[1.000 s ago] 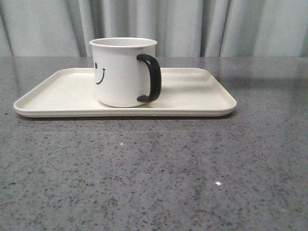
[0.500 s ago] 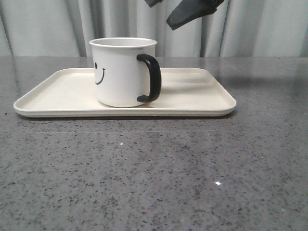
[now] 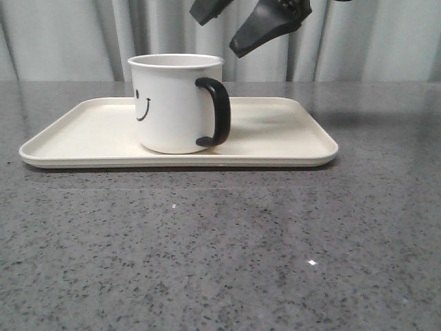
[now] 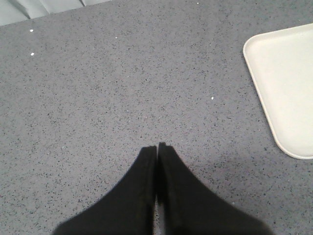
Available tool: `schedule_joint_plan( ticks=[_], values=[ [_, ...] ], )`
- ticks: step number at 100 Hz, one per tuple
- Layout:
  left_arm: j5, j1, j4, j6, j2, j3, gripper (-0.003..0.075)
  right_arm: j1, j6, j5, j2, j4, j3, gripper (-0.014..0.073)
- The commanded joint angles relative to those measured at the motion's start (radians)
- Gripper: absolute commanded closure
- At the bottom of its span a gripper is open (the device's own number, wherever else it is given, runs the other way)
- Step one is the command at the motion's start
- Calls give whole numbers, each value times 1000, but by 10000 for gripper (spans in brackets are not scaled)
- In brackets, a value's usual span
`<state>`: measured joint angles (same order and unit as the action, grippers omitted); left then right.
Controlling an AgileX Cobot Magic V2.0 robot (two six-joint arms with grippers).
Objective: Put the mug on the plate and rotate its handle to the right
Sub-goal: 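Move the right gripper down into the mug rim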
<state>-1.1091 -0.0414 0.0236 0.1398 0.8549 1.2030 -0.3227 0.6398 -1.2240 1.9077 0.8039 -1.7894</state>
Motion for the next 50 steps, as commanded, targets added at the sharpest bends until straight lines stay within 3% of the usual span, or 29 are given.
schedule_joint_plan(
  ticks=[1, 50],
  values=[
    [58, -3, -7, -10, -6, 22, 740, -7, -9, -21, -47, 36, -28, -20],
    [46, -3, -7, -10, -6, 22, 740, -26, -57, 18, 3, 11, -27, -20]
  ],
)
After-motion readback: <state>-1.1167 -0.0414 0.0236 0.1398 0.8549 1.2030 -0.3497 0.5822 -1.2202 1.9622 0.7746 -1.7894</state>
